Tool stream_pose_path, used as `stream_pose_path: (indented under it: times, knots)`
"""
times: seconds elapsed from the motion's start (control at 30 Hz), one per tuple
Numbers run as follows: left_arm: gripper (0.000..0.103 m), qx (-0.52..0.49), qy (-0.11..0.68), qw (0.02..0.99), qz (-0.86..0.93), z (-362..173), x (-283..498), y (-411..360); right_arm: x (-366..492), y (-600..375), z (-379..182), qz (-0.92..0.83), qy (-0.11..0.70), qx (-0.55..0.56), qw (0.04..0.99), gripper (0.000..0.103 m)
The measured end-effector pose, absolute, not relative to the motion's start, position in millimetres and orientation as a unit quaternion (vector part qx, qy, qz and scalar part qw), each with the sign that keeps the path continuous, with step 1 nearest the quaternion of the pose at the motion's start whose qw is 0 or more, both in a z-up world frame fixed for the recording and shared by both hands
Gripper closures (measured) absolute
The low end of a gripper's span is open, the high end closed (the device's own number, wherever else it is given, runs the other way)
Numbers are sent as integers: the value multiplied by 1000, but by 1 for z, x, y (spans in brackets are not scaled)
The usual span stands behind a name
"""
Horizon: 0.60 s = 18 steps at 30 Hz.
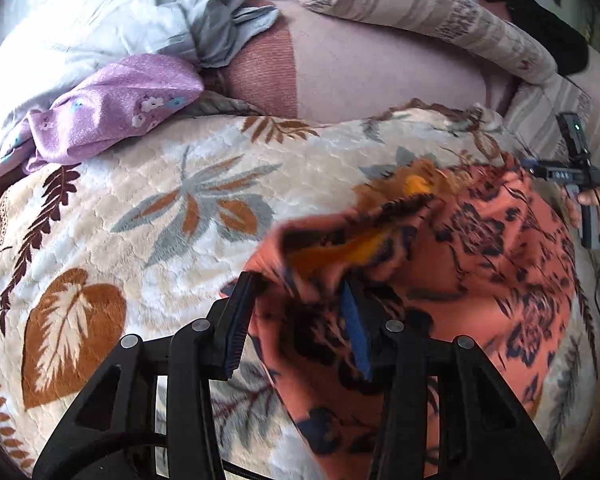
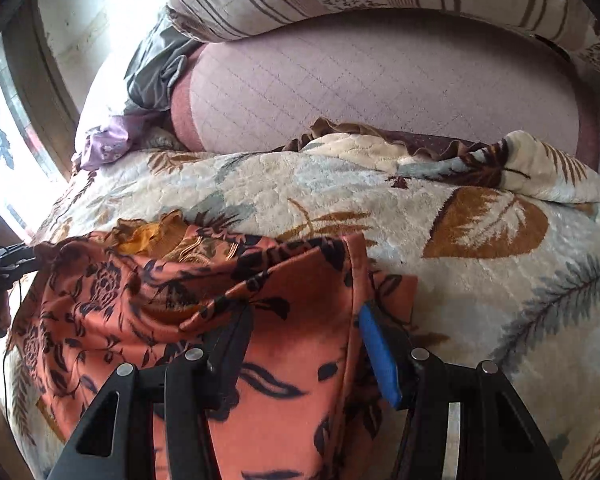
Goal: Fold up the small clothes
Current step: 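Lift the hem with both grippers and fold it toward the collar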
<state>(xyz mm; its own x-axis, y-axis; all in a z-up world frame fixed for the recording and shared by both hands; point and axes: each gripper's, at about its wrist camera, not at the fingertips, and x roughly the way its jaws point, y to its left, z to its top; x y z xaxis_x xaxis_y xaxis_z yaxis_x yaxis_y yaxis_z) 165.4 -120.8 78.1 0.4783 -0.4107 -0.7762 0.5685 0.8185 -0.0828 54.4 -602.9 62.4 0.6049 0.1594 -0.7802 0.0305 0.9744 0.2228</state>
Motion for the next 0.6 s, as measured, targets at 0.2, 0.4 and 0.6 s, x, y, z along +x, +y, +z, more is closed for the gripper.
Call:
stream_pose_path:
  times: [0.2, 0.4, 0.6]
  knots:
    - [61, -69, 463, 852, -233, 67, 208, -80, 96, -611, 51, -76, 458, 116, 878, 50]
    - [61, -123, 462, 819, -318, 82, 189, -67, 59, -622, 70, -10, 415, 153, 897, 50]
    - [61, -91, 492, 817, -288, 59, 200, -101, 66, -634, 55, -8, 430, 191, 882, 58]
